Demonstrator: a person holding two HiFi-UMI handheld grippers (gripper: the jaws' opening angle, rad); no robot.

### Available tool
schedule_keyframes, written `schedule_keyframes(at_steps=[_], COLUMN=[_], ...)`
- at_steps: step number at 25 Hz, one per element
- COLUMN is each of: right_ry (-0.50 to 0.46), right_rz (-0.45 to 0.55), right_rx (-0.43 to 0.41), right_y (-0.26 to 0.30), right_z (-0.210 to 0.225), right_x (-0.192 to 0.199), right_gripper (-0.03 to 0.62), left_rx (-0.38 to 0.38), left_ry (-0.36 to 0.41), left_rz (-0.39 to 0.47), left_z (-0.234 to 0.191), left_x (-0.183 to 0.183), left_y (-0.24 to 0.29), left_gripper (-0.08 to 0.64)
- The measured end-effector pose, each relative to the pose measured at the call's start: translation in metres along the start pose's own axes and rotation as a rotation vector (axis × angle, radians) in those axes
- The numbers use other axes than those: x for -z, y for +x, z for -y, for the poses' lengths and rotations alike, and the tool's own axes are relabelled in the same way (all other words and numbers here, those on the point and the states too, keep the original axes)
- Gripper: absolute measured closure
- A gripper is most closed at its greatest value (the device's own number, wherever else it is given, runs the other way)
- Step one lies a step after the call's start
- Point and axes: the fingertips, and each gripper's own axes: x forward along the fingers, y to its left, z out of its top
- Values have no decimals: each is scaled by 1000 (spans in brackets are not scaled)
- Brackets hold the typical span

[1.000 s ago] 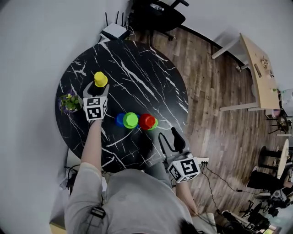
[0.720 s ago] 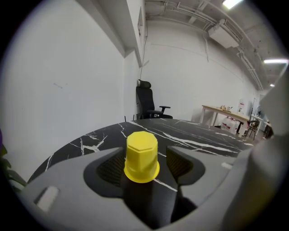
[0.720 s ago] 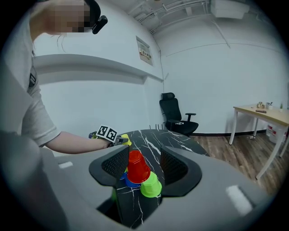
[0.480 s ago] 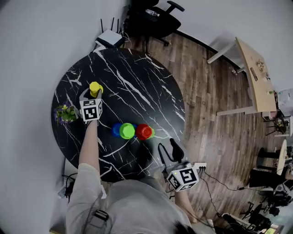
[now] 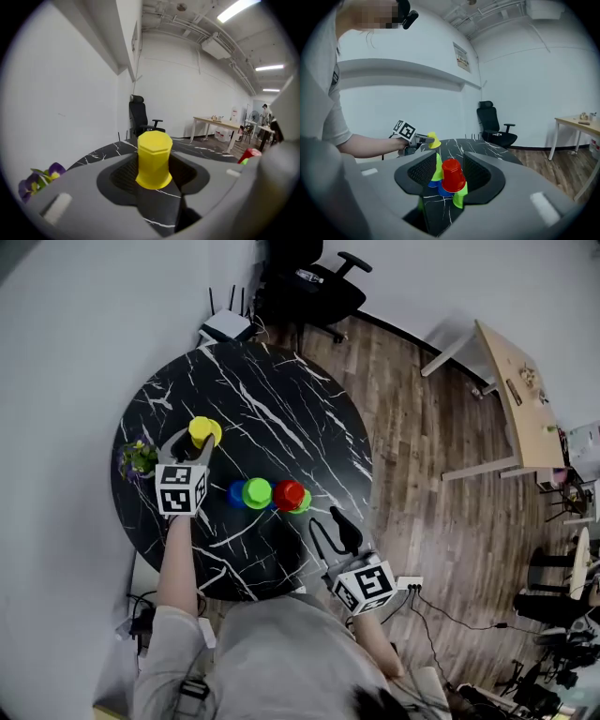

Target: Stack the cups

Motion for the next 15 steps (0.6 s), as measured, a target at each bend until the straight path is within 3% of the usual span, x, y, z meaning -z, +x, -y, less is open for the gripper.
schedule_keyframes(at_steps=[7,15], right_ry=[-57,-60], right_rz=[60,60], right_rx=[-50,-79], right_y=[-17,-47], right_z=[-13,-16], right_x=[-15,-4], right_gripper=[585,589], left_rx=[0,99], left_ry=[43,93], left_rz=[98,114], left_z=[39,114], left_x=[-38,-52], left_y=[-88,-139], left_gripper=[307,307])
